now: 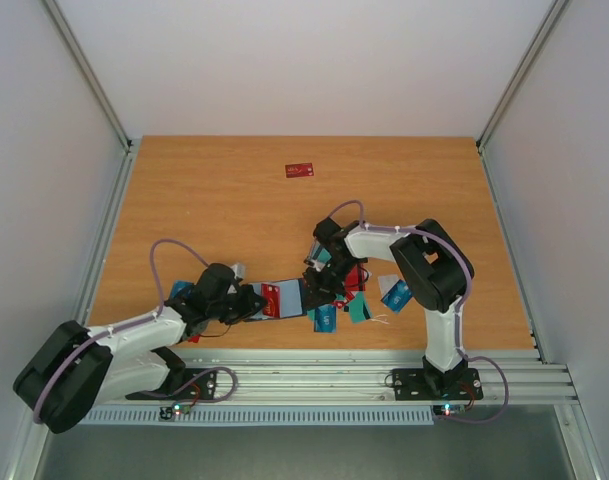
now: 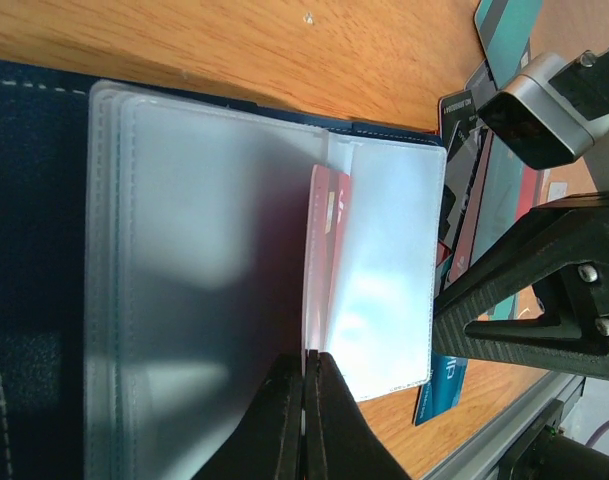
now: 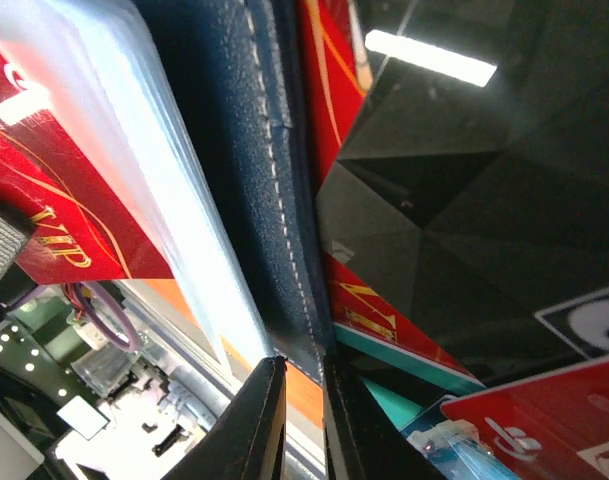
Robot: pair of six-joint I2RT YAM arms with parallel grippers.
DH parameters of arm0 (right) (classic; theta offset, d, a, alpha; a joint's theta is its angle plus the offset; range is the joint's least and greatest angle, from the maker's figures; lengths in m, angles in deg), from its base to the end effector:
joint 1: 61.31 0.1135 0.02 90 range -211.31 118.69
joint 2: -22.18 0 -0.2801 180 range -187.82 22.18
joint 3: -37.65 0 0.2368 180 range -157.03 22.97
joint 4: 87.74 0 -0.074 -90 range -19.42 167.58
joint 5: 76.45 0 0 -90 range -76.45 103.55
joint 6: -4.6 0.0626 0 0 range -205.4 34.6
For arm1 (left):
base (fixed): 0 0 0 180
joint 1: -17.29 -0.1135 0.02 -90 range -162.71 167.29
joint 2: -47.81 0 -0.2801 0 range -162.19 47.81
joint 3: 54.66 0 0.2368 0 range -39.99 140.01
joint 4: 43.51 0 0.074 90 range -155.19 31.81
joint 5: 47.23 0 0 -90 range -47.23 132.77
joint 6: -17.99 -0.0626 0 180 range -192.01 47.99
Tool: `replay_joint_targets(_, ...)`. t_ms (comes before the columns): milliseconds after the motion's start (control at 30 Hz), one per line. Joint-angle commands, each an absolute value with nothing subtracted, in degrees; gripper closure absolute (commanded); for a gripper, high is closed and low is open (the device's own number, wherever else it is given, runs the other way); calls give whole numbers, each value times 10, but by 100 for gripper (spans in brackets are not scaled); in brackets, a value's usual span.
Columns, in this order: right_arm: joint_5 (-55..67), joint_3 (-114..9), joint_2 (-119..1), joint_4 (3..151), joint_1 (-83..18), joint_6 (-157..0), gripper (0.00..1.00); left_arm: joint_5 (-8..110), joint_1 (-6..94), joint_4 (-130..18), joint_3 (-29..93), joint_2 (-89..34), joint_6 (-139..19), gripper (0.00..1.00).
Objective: Put the credit cards into the card holder
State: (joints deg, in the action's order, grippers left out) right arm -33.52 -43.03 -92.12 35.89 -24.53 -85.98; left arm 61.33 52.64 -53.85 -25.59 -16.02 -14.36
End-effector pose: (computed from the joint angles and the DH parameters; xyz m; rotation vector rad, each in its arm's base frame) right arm 0.2388 0.2358 0.1210 0.8562 -2.5321 -1.1066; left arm 0.1395 -0.1234 0.1354 -0.3329 2.6033 -1.0794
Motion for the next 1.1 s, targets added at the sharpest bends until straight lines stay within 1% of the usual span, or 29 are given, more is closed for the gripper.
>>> replay_joint_targets(0,-309,-419,-953,386,-219,-855,89,593,528,-526,-262,-173,-146,100)
replay_joint_targets(200,-306,-412,-961,387,-214,-855,95,590,528,-524,-259,-179,-156,100)
replay_joint_targets(433,-309,-414,-963,386,-213,-834,96,584,524,-520,-264,-173,-169,100)
replay_joint_targets(700,-311,-409,-961,386,-214,-832,97,548,509,-634,-238,-99,-229,100)
replay_joint_targets(933,-320,-415,-969,392,-211,-822,97,593,507,-562,-252,-139,-243,100)
replay_joint_targets(1067,-321,-418,-976,393,-206,-817,97,591,507,-548,-247,-153,-253,100)
